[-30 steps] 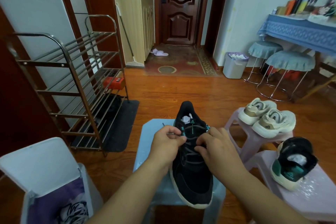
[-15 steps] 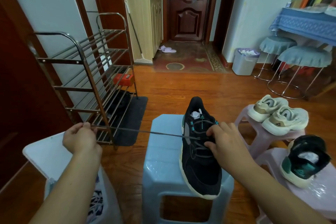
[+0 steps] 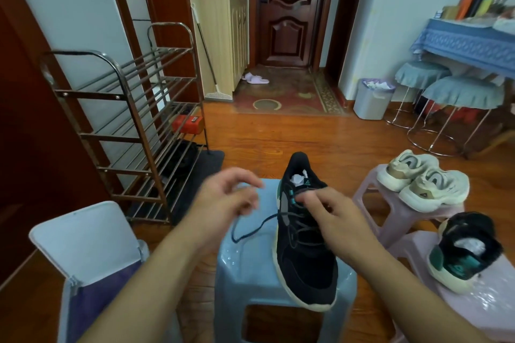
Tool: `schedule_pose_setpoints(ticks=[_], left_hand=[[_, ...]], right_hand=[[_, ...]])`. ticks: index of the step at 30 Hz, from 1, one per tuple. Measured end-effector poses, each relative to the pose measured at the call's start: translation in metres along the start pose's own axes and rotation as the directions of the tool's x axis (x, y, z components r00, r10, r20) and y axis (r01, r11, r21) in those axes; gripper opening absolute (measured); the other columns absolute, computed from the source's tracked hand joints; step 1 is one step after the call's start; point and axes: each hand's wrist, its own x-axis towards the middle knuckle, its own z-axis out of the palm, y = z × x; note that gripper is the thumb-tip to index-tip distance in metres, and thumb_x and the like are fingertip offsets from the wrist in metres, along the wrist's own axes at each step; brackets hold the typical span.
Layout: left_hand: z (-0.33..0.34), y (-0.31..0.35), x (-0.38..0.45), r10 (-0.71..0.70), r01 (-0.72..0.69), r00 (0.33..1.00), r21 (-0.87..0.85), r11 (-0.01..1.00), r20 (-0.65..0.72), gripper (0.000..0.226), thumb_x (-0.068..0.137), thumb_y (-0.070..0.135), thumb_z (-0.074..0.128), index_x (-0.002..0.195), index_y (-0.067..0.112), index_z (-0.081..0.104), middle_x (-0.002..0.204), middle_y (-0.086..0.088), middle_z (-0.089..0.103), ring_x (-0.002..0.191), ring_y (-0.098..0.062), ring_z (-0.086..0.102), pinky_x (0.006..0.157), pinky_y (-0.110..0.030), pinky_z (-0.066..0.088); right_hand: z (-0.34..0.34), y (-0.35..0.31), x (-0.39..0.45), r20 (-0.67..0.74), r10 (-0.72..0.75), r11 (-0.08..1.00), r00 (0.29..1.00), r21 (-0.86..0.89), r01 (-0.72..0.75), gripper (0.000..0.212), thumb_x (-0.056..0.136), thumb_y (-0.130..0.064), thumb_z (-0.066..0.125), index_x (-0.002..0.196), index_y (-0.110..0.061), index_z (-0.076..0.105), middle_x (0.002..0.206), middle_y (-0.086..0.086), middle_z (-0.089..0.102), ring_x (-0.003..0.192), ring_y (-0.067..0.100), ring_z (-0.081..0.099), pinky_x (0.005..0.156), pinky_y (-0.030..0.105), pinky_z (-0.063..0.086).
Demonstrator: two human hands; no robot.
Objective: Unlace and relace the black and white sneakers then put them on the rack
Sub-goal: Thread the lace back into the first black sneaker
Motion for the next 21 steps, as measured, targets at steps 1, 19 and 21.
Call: schedule_pose_setpoints(ticks=[1,19,21], left_hand=[[0.017,0.002,-0.005,0.009,-0.027,0.988,0.118,0.993,0.155,0.022,0.095,-0.005,0.060,0.091,0.013,0.072,0.075,-0.015,0.065,0.067,-0.016,0.059,0.063,-0.026,0.046],[0.000,-0.014,-0.003,-0.365,0.028,0.897,0.793,0.609,0.249,0.022,0.095,0.008,0.057,0.088,0.026,0.069,0.084,0.006,0.068,0.061,0.005,0.056,0.059,-0.018,0.047],[0.002,-0.018,-0.004,-0.327,0.002,0.921,0.837,0.547,0.211,0.017,0.097,0.016,0.059,0.097,0.032,0.065,0.103,0.013,0.063,0.090,0.005,0.058,0.081,-0.020,0.050]], right_hand=[[0.002,-0.012,-0.005,0.150,0.056,0.958,0.987,0.270,-0.095,0.041,0.096,-0.054,0.051,0.109,-0.023,0.074,0.103,-0.005,0.073,0.105,0.011,0.065,0.089,0.029,0.048],[-0.043,0.014,0.008,0.387,0.270,0.601,0.882,0.648,-0.468,0.022,0.093,-0.005,0.059,0.112,0.003,0.068,0.088,0.015,0.070,0.062,0.015,0.059,0.056,0.025,0.054],[-0.040,0.008,0.006,0.370,0.280,0.710,0.886,0.541,-0.450,0.020,0.098,-0.001,0.056,0.117,0.001,0.062,0.096,0.019,0.074,0.067,0.022,0.064,0.060,0.029,0.056]])
